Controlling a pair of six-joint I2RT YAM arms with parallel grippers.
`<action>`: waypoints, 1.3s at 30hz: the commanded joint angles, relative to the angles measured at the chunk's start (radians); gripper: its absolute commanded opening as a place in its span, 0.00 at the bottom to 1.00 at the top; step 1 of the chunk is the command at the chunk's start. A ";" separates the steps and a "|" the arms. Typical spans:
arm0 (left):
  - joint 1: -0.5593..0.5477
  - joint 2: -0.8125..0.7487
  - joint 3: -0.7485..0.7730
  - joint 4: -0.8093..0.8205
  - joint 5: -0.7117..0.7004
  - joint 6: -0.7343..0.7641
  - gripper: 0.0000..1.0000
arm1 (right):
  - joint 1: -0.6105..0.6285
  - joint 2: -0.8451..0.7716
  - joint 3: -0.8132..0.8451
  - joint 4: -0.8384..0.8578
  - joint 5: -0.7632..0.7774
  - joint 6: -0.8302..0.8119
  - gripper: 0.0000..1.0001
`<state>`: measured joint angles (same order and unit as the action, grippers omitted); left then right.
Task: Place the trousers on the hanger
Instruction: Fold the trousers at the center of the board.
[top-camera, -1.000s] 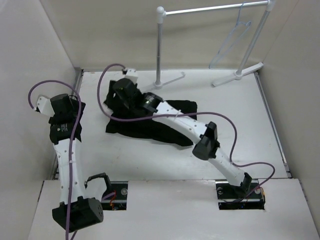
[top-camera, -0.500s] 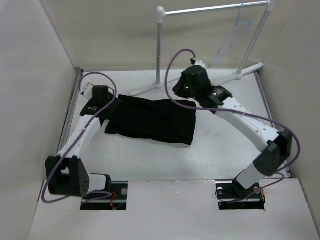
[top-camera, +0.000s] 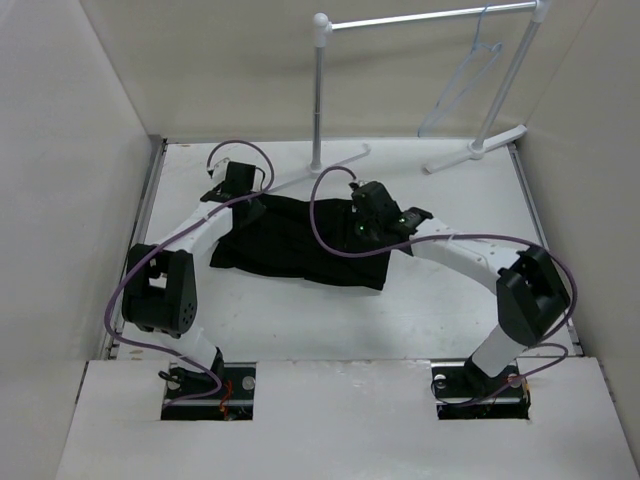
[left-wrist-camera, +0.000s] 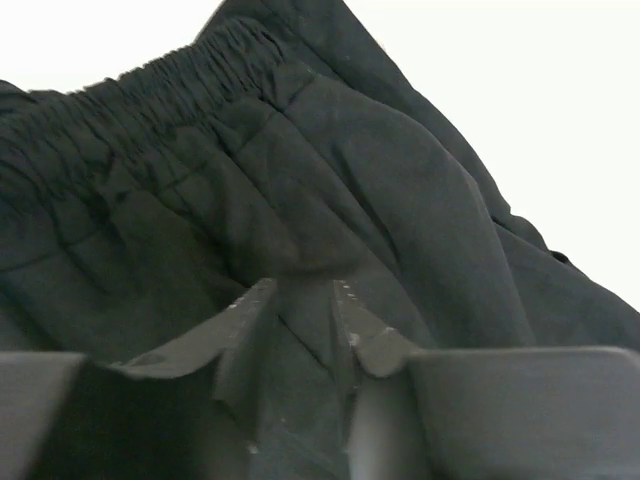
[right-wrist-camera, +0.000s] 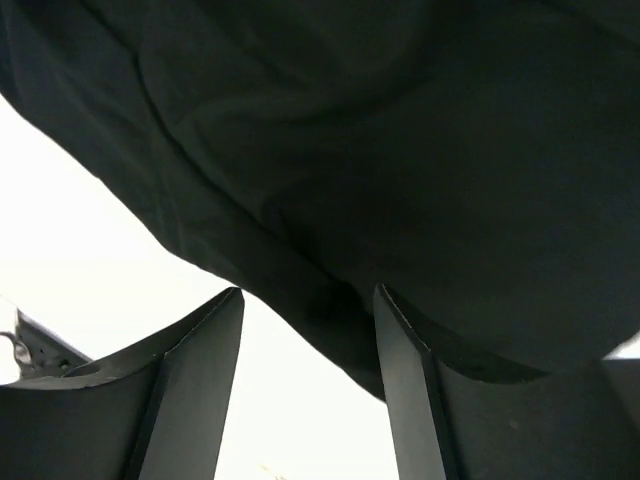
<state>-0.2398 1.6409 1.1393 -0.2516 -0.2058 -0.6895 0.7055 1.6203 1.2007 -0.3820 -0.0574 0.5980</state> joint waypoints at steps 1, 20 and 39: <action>0.010 0.000 0.019 -0.041 -0.061 0.036 0.22 | 0.010 0.065 0.077 0.109 -0.041 -0.024 0.61; 0.116 -0.259 -0.285 -0.058 -0.073 -0.044 0.20 | 0.116 -0.008 -0.223 0.080 0.051 0.040 0.17; 0.023 0.018 0.017 0.098 0.051 -0.085 0.31 | -0.249 -0.165 -0.306 0.129 0.093 0.175 0.49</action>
<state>-0.2584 1.5875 1.1229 -0.2157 -0.1867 -0.7681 0.4725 1.4216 0.9375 -0.2836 0.0093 0.7265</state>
